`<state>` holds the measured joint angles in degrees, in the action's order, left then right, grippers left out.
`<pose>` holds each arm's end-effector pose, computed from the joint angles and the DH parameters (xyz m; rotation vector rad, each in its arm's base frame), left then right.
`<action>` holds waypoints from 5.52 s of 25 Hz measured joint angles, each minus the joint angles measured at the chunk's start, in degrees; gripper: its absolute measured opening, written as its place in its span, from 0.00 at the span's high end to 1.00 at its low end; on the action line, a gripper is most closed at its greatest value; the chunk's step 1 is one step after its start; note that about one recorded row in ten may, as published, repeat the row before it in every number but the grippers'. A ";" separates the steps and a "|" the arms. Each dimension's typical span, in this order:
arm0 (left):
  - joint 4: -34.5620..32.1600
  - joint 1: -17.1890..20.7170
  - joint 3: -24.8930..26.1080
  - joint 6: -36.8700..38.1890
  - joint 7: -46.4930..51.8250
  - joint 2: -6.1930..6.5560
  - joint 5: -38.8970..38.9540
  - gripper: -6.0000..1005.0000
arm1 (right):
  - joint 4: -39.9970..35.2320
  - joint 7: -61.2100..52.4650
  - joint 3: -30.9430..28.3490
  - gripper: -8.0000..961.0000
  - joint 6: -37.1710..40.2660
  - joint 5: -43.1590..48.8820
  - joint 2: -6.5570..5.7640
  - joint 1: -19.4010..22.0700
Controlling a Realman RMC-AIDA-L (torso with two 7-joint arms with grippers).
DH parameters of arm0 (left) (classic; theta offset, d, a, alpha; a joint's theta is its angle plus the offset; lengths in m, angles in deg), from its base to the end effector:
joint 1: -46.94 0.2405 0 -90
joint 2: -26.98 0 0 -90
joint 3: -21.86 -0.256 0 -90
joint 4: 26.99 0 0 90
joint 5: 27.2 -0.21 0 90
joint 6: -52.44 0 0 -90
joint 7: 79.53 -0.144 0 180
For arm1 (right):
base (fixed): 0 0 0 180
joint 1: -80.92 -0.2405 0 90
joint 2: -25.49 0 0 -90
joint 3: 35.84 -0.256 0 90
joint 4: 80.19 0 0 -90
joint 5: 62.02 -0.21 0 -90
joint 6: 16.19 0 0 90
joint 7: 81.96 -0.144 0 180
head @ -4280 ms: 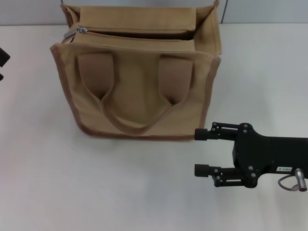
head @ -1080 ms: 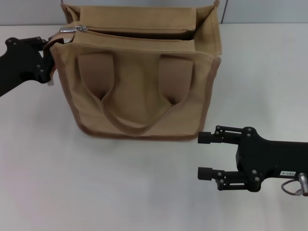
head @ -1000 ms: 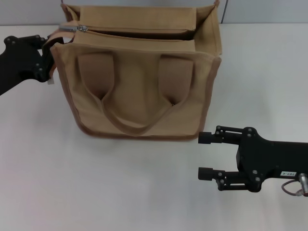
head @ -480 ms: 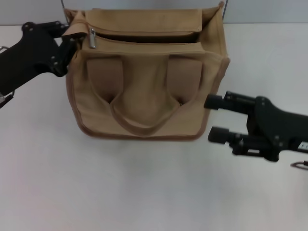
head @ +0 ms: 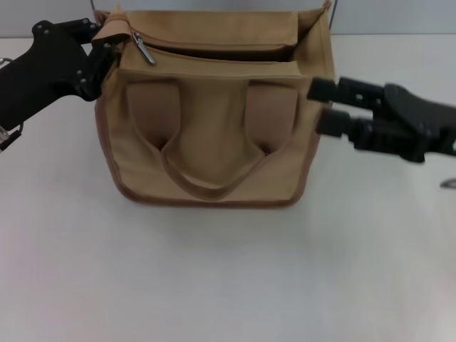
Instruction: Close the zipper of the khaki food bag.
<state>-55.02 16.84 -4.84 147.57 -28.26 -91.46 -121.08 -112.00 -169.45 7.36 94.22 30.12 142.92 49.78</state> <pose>-0.2520 0.3375 0.0430 -2.2406 -0.1492 -1.1099 0.2071 0.3039 0.0286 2.6698 -0.6361 -1.4143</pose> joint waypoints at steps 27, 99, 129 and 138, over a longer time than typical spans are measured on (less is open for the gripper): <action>3.32 -0.03 0.34 0.94 -1.52 -0.13 0.75 0.96 | -5.58 -23.60 4.89 0.23 -20.77 18.37 -1.11 -25.33; 6.47 -1.60 0.08 1.97 -1.87 -0.21 3.67 0.93 | -4.46 -25.85 20.05 0.79 -37.63 12.00 2.28 -27.48; 7.20 -1.02 0.43 2.24 -2.05 -0.06 4.29 0.92 | -5.01 -25.44 20.16 0.70 -36.57 10.54 1.92 -26.16; 7.20 -0.93 0.43 2.23 -2.07 0.06 4.34 0.92 | -5.28 -25.39 20.17 0.71 -36.59 10.54 1.92 -25.37</action>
<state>-47.82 15.91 -4.41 149.80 -30.33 -91.39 -116.74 -117.28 -194.84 27.52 57.63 40.66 144.84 24.41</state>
